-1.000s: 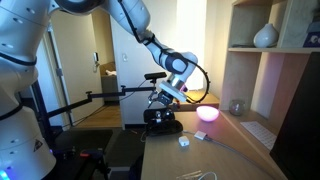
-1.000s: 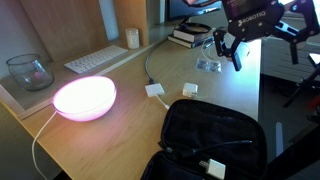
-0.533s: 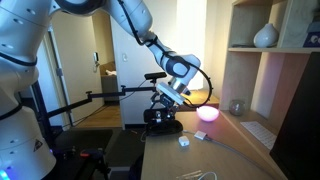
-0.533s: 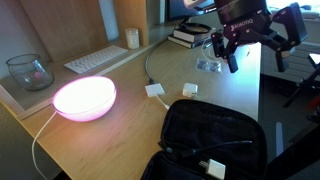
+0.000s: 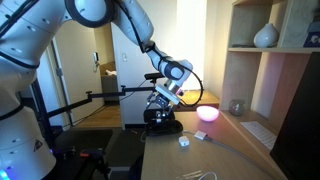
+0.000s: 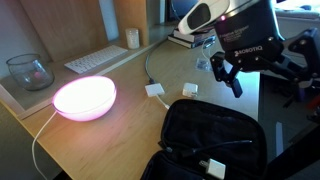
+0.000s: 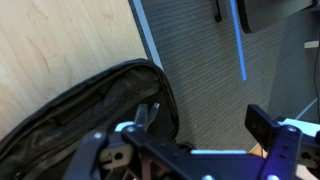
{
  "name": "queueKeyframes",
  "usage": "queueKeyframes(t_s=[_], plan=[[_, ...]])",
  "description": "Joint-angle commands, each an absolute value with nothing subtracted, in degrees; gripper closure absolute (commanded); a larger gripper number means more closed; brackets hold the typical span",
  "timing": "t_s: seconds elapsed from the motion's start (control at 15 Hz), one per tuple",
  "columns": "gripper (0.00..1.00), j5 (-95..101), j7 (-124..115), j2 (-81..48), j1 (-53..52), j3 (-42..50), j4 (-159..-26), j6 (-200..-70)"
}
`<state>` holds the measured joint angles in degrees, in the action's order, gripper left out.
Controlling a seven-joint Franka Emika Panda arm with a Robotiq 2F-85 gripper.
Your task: Remove the black cable from the case and put it on the table
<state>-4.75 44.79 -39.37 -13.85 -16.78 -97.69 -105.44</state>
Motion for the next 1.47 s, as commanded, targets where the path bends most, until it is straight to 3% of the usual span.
queueKeyframes(t_s=[0.0, 0.53, 1.4], plan=[[0.00, -2.83, 43.98, -42.96, -15.06, -17.59, -92.51, -101.93], [0.00, 2.53, 49.69, -43.45, -15.63, -18.48, -94.11, -114.16], [0.00, 2.33, 48.17, -52.07, -16.42, -18.54, -88.51, -110.52]])
